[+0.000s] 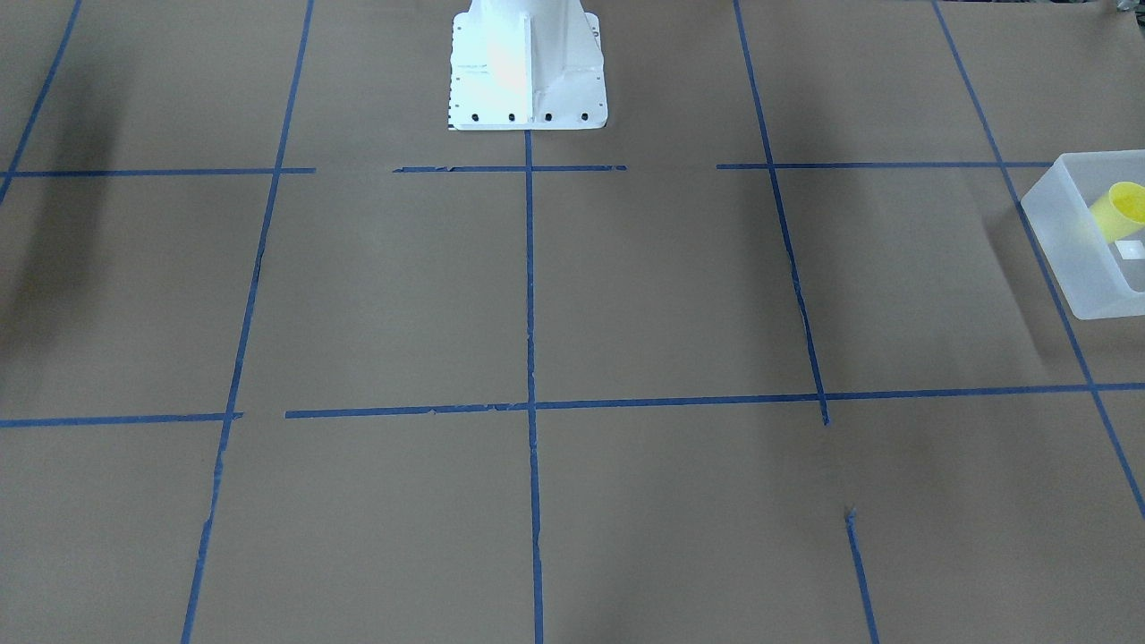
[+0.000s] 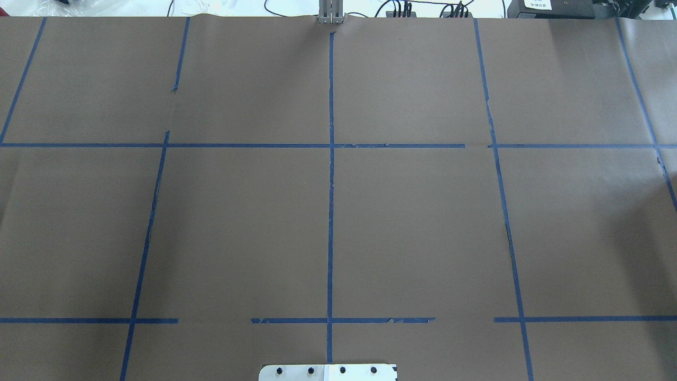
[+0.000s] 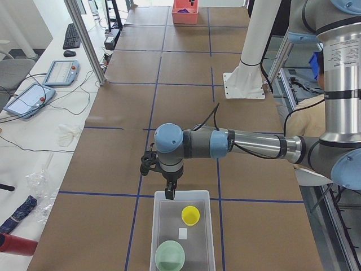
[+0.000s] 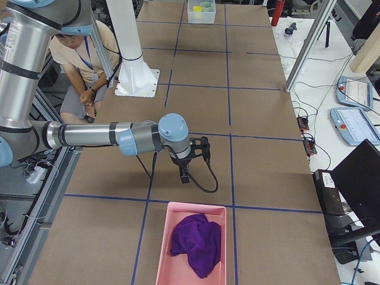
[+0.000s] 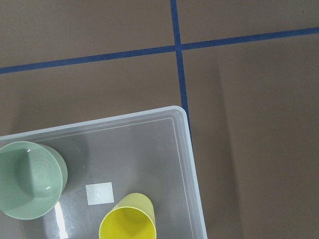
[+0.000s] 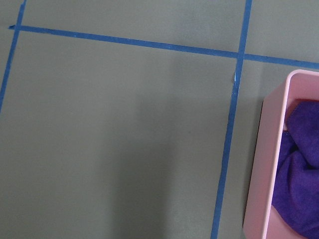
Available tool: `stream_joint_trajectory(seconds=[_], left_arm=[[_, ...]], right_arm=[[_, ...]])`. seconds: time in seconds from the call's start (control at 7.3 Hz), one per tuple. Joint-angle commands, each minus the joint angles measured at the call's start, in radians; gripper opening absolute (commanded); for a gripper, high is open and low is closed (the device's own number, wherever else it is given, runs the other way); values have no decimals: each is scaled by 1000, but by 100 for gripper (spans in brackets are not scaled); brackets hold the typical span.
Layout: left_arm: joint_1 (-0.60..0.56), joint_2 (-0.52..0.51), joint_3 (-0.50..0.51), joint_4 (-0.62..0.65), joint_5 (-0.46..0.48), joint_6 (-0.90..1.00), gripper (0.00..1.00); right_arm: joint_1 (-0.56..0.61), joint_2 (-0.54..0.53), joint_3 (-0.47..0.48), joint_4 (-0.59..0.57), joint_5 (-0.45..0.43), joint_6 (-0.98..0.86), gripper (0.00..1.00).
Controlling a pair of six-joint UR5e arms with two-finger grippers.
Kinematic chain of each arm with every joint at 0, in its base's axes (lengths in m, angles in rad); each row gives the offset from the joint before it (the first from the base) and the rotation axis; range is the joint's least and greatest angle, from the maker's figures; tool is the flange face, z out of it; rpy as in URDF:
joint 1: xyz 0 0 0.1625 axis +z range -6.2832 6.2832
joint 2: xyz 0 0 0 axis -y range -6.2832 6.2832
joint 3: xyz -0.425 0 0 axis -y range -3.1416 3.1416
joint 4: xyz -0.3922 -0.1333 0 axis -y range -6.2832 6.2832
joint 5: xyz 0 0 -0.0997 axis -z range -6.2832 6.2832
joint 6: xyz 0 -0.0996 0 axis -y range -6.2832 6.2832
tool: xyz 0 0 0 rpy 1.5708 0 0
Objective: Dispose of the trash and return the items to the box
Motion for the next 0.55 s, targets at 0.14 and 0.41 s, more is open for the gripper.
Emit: stream_joint_trajectory(seconds=[0.14, 0.41], left_arm=[[-3, 44, -2, -77, -2, 2, 100], [-5, 102, -3, -168, -73, -3, 100]], right_arm=[[-20, 31, 30, -96, -17, -1, 100], [-43, 69, 22, -100, -95, 12, 100]])
